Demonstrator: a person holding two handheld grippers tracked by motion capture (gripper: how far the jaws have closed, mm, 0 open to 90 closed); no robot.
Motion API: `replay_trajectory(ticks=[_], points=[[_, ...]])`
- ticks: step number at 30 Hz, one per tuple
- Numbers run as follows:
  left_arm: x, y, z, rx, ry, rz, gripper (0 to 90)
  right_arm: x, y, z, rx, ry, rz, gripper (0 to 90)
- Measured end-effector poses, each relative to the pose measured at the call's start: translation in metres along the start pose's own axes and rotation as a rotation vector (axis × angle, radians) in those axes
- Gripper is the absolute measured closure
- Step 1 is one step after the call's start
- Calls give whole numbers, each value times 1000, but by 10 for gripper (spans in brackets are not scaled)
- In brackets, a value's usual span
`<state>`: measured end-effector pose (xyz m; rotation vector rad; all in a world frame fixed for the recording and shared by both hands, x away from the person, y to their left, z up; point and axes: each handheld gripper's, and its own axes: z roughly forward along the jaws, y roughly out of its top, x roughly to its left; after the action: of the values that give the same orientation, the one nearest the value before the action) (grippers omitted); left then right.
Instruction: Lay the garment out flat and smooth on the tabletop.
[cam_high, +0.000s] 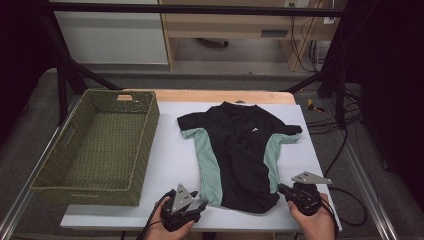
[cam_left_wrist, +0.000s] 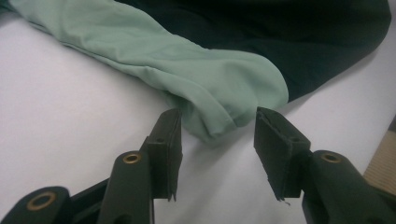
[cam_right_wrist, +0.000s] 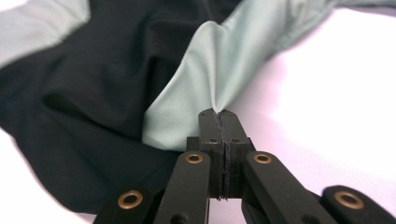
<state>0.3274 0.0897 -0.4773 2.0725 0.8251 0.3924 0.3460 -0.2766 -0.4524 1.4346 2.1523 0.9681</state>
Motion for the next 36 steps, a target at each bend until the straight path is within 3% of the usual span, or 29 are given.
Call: replay_trajectory(ticks=[3,6,9,14,18,23,27,36], points=[[-1,2,7,8,0,-9,527,-2,-4,2,7,-3,-1,900],[-3,5,11,18,0,-1,531,0,-6,0,-22,12,-26,873],[-4,7,15,27,2,-2,541,1,-6,-4,-65,23,-37,764],[-6,11,17,38,16,13,619,2,-8,-7,-82,47,-61,594],[-3,9,17,46,18,11,709,10,-10,-12,-106,51,-82,520],[0,9,14,34,16,6,777,18,-11,-15,-119,46,-103,481],[1,8,9,28,10,3,797,16,-12,-12,-118,38,-90,473],[14,5,-10,12,15,-43,810,7,-16,-3,-98,27,-52,491]])
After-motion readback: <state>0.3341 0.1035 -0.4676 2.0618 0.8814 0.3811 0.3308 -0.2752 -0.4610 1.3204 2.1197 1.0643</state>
